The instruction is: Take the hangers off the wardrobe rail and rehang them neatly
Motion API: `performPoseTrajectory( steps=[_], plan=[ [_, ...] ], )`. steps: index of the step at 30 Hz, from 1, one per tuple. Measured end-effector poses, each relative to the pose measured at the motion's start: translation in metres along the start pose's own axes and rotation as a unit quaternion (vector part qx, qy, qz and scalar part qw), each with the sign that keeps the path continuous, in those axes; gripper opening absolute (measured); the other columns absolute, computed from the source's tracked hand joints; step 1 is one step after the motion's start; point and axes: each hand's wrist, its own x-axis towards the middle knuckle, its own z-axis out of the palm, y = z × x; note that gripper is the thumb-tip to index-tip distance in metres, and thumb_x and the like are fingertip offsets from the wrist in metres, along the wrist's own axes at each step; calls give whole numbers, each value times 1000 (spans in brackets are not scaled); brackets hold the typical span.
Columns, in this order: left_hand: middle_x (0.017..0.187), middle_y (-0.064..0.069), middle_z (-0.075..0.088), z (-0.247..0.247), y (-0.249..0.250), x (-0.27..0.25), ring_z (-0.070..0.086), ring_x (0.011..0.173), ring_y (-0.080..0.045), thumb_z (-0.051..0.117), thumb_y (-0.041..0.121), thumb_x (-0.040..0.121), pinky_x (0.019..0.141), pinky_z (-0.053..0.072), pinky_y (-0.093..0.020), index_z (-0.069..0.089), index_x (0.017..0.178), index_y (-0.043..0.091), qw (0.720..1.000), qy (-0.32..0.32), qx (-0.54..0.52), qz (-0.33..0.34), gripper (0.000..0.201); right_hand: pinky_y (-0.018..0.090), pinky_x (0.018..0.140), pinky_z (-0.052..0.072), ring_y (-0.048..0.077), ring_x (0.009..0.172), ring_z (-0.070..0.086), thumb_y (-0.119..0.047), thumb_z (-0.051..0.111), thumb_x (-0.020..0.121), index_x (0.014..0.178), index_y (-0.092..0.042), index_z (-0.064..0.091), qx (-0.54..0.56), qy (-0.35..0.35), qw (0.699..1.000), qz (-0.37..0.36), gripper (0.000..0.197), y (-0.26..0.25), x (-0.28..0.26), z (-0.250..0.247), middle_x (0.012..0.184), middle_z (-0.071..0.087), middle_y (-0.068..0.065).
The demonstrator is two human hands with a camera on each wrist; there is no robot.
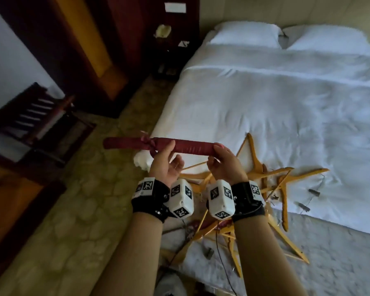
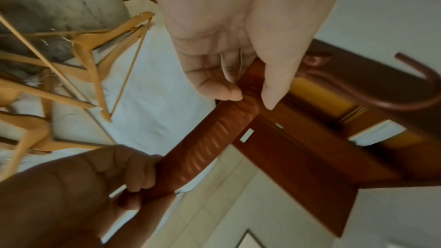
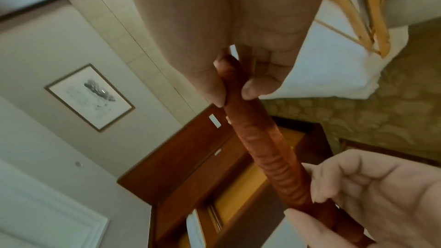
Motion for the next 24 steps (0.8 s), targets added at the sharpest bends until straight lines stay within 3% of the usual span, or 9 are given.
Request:
performPoseTrajectory(
  steps=[2,4,9,12,16,20,24],
  plan=[
    [80,0,59,-20,25,-14,54,55,-8,72,21,85,47,49,-19,61,103,8,999,12,-37,34,24,18,44,45,12,44,52,-6,53,96,86,-9,58,-10,-16,1000,23,12,12,-9,23,65,56,6],
    [78,0,56,-41,49,-28,54,54,-8,72,23,85,47,49,-19,61,96,9,996,14,-66,66,21,17,44,45,11,45,53,-8,56,95,87,-8,58,-15,-18,999,45,8,25,-18,47,64,56,5],
    [62,0,57,-85,105,-67,52,52,-8,72,20,85,48,48,-17,60,84,9,983,37,-122,131,16,13,57,47,6,65,49,-13,52,98,83,-14,54,-69,-80,991,79,15,68,-42,114,78,49,-2],
    [63,1,56,-115,143,-89,52,54,-8,75,17,83,50,47,-18,62,90,9,972,52,-161,165,17,13,51,46,8,67,48,-12,52,97,85,-13,55,-100,-110,986,81,13,101,-54,161,82,51,2],
    [69,0,58,-178,199,-112,54,57,-10,75,15,82,52,48,-19,62,103,9,958,58,-189,209,26,16,41,43,13,62,49,-11,54,96,104,-14,60,-100,-130,981,103,10,162,-72,224,88,54,11],
    [78,-4,60,-256,264,-136,58,58,-11,75,12,82,51,50,-21,57,115,12,944,72,-206,249,38,16,42,43,12,58,47,-10,59,94,93,-16,63,-94,-131,977,141,7,241,-102,291,86,56,10],
    [80,-6,60,-331,329,-162,57,61,-14,72,11,84,52,52,-22,57,114,9,932,82,-218,279,34,19,43,45,12,61,48,-9,62,92,95,-12,62,-101,-145,968,177,5,322,-125,354,90,57,13]
  ],
)
